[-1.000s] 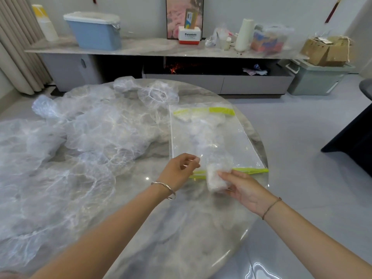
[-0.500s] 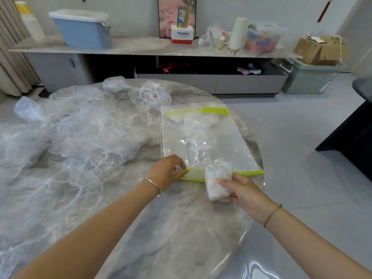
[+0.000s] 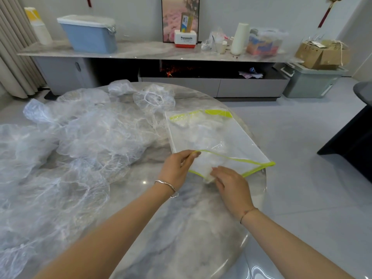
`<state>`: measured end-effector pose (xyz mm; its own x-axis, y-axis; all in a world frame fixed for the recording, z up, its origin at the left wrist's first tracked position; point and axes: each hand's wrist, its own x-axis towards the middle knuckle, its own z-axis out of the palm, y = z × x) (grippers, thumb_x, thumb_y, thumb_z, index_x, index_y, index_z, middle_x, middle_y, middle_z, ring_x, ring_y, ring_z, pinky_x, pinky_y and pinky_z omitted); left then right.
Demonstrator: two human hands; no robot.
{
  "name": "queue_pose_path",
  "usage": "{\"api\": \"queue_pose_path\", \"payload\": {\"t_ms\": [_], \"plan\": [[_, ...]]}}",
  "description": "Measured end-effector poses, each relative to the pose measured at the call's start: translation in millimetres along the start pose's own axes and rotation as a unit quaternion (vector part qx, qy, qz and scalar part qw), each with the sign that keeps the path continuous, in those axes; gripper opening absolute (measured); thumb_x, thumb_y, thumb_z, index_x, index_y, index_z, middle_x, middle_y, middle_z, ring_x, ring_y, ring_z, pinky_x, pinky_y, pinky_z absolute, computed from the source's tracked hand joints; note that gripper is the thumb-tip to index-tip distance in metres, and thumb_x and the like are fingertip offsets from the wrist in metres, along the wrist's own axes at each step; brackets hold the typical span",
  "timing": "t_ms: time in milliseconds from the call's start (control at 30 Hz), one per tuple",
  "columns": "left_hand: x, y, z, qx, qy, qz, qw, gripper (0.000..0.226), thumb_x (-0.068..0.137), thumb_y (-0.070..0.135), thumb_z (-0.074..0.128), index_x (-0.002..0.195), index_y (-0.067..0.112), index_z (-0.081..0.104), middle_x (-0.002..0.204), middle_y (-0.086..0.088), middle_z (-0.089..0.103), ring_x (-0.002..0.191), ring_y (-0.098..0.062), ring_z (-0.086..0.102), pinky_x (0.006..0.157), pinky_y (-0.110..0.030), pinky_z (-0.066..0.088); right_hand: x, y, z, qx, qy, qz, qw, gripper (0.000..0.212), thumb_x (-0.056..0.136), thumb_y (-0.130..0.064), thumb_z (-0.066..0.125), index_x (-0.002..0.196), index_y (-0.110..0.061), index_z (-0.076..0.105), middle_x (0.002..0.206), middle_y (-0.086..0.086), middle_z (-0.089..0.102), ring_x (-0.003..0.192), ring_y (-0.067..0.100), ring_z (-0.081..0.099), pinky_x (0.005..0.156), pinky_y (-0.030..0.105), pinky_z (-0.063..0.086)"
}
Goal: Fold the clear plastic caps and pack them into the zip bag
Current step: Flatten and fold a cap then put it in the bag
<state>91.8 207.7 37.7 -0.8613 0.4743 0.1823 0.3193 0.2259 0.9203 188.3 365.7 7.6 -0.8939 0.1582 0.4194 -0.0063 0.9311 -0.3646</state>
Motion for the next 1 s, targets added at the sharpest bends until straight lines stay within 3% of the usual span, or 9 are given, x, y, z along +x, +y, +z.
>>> {"api": "queue_pose_path", "payload": {"t_ms": [100,200,333,433,567,633,733,867,1000], "plan": [[-8.6,-3.5,4.0,-0.011,-0.013,0.011,1.0,0.021,0.097,0.03,0.049,0.104,0.029,0.069,0.104,0.024,0.065,0.11,0.001,0.057,0.089,-0.009,0.041,-9.5,-6.0,12.4,0.002,-0.125,0.026,0.992,0.041,0.093,-0.021,0.039,0.127,-0.01,0.058,0.138,0.0,0.05,0.133,0.018,0.042,0.11,0.027,0.026],[-17.3,-11.5,6.9,0.017,-0.027,0.012,0.999,0.025,0.098,0.028,0.047,0.114,0.027,0.066,0.119,0.021,0.058,0.128,-0.003,0.038,0.106,-0.022,0.033,-12.1,-12.4,21.9,0.031,-0.215,0.017,0.976,0.045,0.105,-0.026,0.019,0.149,-0.015,0.02,0.145,-0.019,0.004,0.138,-0.003,-0.002,0.11,0.014,-0.012],[-28.2,-17.1,5.8,0.012,-0.05,0.026,0.998,0.026,0.098,0.026,0.047,0.119,0.036,0.059,0.122,0.029,0.051,0.126,0.015,0.026,0.107,-0.012,0.024,19.2,-26.7,27.8,0.082,-0.237,-0.016,0.968,0.049,0.103,-0.031,0.02,0.147,-0.012,0.031,0.154,-0.006,0.023,0.145,0.009,0.011,0.117,0.021,0.006],[-30.4,-16.2,2.4,-0.001,-0.047,0.05,0.998,0.028,0.097,0.023,0.048,0.11,0.047,0.054,0.105,0.048,0.051,0.116,0.031,0.025,0.102,-0.003,0.023,54.2,-19.7,45.6,-0.026,-0.302,-0.075,0.95,0.057,0.1,-0.03,0.008,0.145,-0.007,0.034,0.153,-0.001,0.011,0.145,0.017,0.006,0.119,0.028,0.002],[-31.4,-22.1,3.4,-0.011,-0.048,0.04,0.998,0.027,0.093,0.037,0.045,0.115,0.047,0.057,0.117,0.044,0.05,0.127,0.019,0.027,0.103,-0.005,0.023,94.9,-15.5,72.5,-0.136,-0.287,0.018,0.948,0.087,0.098,-0.039,-0.014,0.117,-0.019,0.068,0.128,0.002,0.061,0.117,0.014,0.059,0.095,0.026,0.046],[-31.5,-23.9,5.6,-0.017,-0.045,0.033,0.998,0.028,0.092,0.044,0.043,0.115,0.05,0.059,0.125,0.04,0.048,0.131,0.016,0.024,0.104,-0.007,0.022,105.9,-17.2,76.6,-0.091,-0.265,0.057,0.958,0.055,0.103,-0.042,0.01,0.144,-0.018,0.038,0.154,0.002,0.028,0.138,0.012,0.034,0.109,0.025,0.029],[-30.5,-23.5,8.2,-0.012,-0.042,0.028,0.999,0.029,0.088,0.056,0.038,0.113,0.062,0.053,0.126,0.038,0.049,0.132,0.015,0.023,0.108,-0.011,0.021,112.0,-9.4,89.7,-0.06,-0.259,0.065,0.962,0.055,0.101,-0.046,0.022,0.151,-0.029,0.008,0.159,-0.007,-0.007,0.146,0.012,0.004,0.115,0.031,0.007],[-26.6,-18.6,7.1,-0.027,-0.026,0.025,0.999,0.03,0.095,0.041,0.043,0.107,0.066,0.053,0.117,0.047,0.048,0.127,0.021,0.025,0.109,-0.014,0.023,86.2,-6.2,74.2,-0.049,-0.236,-0.031,0.97,0.086,0.086,-0.064,-0.017,0.15,-0.02,0.02,0.159,0.001,0.002,0.147,0.023,0.0,0.119,0.039,0.012],[-24.5,-13.4,5.7,-0.041,-0.016,0.021,0.999,0.037,0.098,0.017,0.046,0.105,0.053,0.052,0.104,0.053,0.048,0.12,0.025,0.03,0.108,-0.008,0.019,44.2,-5.1,32.5,0.052,-0.263,-0.048,0.962,0.078,0.089,-0.068,0.003,0.147,-0.022,0.03,0.155,-0.011,0.011,0.145,0.008,0.007,0.113,0.016,0.005]]}}
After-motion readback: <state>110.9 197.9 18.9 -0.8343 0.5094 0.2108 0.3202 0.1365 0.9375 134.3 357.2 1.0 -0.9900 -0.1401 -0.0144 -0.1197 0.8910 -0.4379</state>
